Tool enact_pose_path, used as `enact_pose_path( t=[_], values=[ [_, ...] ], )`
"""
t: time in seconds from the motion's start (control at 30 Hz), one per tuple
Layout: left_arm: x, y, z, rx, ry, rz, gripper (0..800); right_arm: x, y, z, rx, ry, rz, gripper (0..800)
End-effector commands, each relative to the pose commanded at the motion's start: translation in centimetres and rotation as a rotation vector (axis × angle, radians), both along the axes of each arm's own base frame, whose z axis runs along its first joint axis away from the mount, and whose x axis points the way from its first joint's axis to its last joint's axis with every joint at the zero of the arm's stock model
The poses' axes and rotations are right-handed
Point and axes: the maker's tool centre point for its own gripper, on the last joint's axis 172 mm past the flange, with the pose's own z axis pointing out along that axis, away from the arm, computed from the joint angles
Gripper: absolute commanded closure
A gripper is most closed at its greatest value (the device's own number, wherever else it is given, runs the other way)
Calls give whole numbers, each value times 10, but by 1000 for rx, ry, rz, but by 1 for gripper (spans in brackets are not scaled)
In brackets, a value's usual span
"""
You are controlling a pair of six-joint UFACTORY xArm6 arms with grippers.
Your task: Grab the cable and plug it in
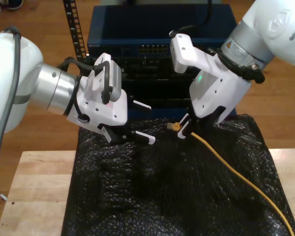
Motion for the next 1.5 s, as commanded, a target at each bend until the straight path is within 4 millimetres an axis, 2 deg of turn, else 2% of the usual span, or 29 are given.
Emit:
enact_pose_path(
  t=[0.3,0.4,0.67,1.07,1.37,1.5],
  values=[
    [-12,-10,12,-57,19,-42,6,-6,6,6,20,5,7,782],
    [-20,-14,16,-81,10,-78,7,-14,11,12,42,21,16,782],
    [-20,-17,20,-99,-13,-90,31,-16,12,15,46,20,18,780],
    [-24,-18,22,-110,-20,-106,255,-16,12,15,46,20,18,774],
    [-24,-20,25,-123,-13,-102,333,-17,11,17,48,13,17,773],
    [-23,-20,24,-124,-8,-97,334,-19,11,18,50,6,14,774]
  ],
)
